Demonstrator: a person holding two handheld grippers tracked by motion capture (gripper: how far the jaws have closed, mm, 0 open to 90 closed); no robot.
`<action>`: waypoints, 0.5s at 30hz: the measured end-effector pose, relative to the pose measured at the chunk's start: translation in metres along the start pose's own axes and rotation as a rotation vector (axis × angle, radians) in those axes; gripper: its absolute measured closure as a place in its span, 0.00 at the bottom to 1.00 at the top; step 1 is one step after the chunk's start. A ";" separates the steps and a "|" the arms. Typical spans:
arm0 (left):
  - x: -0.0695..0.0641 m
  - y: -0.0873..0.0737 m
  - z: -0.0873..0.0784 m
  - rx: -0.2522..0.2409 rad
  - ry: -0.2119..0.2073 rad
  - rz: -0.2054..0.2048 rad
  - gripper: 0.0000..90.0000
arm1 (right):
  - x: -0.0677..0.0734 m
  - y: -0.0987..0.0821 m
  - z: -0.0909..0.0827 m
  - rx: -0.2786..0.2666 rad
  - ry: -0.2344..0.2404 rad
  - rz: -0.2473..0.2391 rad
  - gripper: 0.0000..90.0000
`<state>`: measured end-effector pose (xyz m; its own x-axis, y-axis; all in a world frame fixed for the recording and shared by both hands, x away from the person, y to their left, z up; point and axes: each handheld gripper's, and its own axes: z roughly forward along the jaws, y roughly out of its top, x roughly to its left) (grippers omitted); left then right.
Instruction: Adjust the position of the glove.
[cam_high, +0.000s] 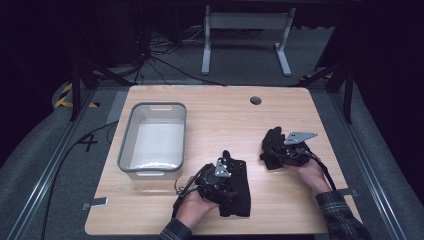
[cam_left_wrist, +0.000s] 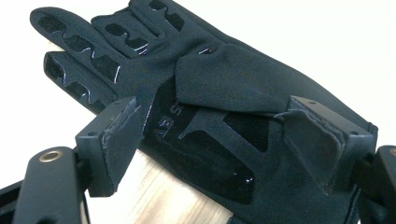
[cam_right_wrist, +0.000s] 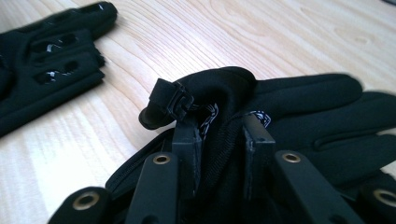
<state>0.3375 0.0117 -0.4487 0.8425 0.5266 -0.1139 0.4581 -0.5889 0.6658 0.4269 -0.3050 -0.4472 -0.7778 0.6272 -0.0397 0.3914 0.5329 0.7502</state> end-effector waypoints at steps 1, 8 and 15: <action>0.000 0.000 -0.001 0.000 0.004 0.002 0.23 | 0.001 0.001 -0.002 -0.004 0.003 -0.004 0.80; 0.001 -0.001 -0.005 -0.008 -0.007 -0.001 0.23 | 0.012 0.010 -0.016 -0.037 0.030 -0.038 0.80; 0.001 -0.003 -0.009 -0.014 -0.010 0.000 0.23 | 0.024 0.017 -0.029 -0.066 0.068 -0.076 0.80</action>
<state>0.3346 0.0198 -0.4441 0.8450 0.5208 -0.1212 0.4543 -0.5797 0.6764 0.4006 -0.2971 -0.4163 -0.8366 0.5452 -0.0544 0.2988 0.5373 0.7887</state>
